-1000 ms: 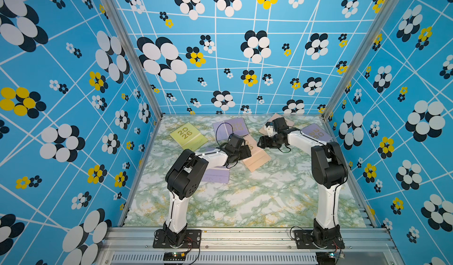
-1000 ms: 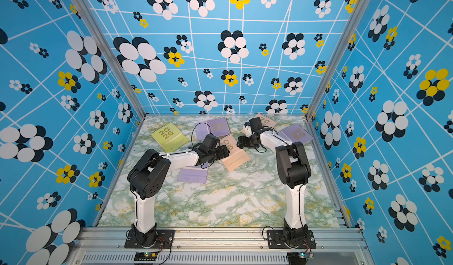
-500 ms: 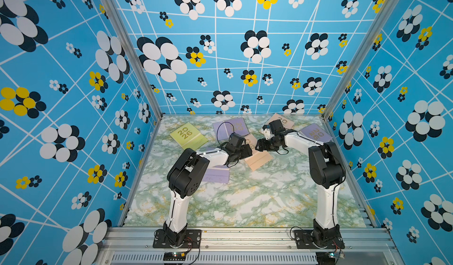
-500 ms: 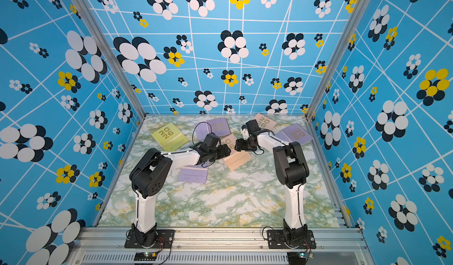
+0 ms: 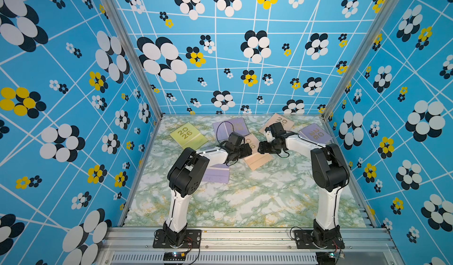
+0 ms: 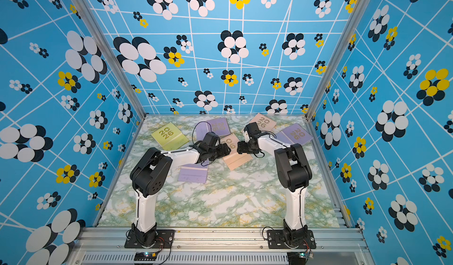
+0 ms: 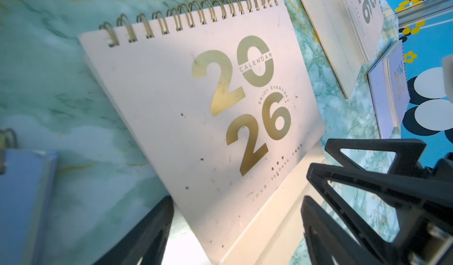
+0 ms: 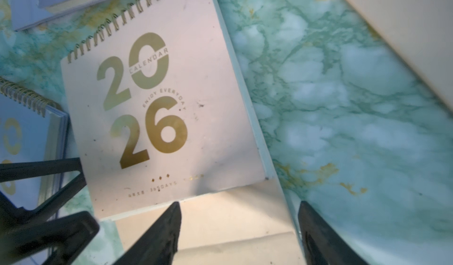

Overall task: Stack the calendars
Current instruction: Move the calendar to the center of the board.

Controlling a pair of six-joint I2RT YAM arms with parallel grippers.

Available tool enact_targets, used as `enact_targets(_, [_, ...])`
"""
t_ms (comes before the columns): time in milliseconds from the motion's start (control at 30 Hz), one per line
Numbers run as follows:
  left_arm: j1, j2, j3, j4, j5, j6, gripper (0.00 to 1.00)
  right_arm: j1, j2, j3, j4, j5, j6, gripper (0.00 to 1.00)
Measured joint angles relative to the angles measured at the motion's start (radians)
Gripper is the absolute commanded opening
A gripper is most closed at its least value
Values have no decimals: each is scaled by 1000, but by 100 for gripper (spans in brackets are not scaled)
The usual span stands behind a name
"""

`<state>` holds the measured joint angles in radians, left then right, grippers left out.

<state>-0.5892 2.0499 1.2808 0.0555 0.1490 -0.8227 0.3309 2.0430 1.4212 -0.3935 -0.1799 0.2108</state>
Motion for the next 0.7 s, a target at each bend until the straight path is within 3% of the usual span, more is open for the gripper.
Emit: enact_targets(700, [19, 6, 12, -19, 42, 15, 81, 3, -6, -43, 43, -69, 11, 70])
